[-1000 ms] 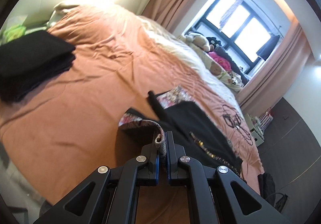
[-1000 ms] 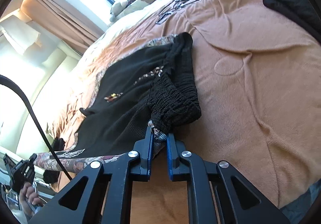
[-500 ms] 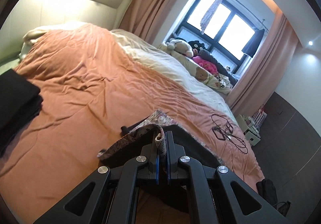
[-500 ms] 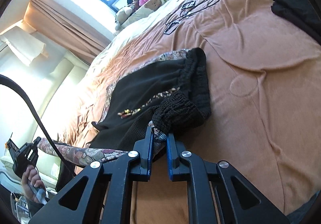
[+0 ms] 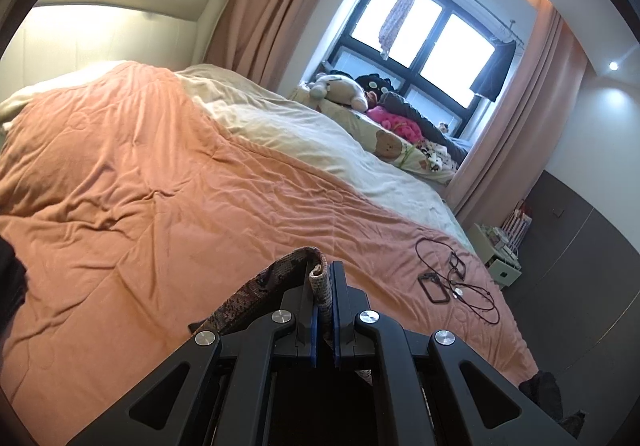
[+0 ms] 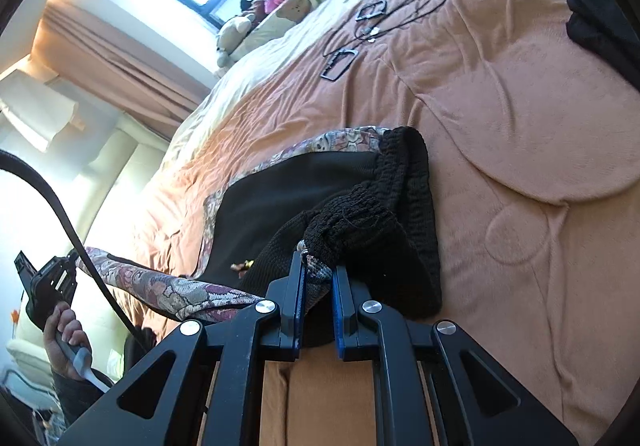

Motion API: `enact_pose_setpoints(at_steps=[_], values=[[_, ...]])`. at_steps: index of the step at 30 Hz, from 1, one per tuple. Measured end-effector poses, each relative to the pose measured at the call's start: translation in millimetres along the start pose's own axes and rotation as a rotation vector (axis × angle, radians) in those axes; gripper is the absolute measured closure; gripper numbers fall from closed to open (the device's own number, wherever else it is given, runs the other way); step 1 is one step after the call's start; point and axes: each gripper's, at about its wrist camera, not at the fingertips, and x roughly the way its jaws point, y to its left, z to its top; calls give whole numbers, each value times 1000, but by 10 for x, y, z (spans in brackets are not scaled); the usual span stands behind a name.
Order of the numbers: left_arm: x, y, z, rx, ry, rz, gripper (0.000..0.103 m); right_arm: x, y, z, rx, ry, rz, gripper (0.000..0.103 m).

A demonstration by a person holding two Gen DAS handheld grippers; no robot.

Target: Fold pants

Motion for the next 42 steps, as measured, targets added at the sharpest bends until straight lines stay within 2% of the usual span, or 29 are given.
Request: enact_pose_setpoints(at_steps=[12,21,25,27,29,30,32,34,38,42], values=[[1108,-25,266,31,89,27,98,510,-41,412,89,45,-16,94],[2179,-46,226,90,224,73,98,878,-301,670,235,40,11,92],[2572,0,143,101,274,107,98,995,-405,721,296,40,18,85],[2740,49,132,96,305,103,98,987,-412,747,300,27,40,72],[2881,84,131,94,332,97,98,905,-393,776,279,-19,67,38],[2953,102,122,95,345,94,98,860,-386,777,265,-43,81,35],[3032,122,101,95,364,86,98,766,-352,814,198,-80,73,34],[3105,142,68,92,382,78,98,760,-332,847,132,-72,8,34],[3209,206,58,84,409,77,98,954,-261,873,-45,10,-121,34],[3287,219,57,82,434,76,98,1168,-167,868,-160,80,-145,34]])
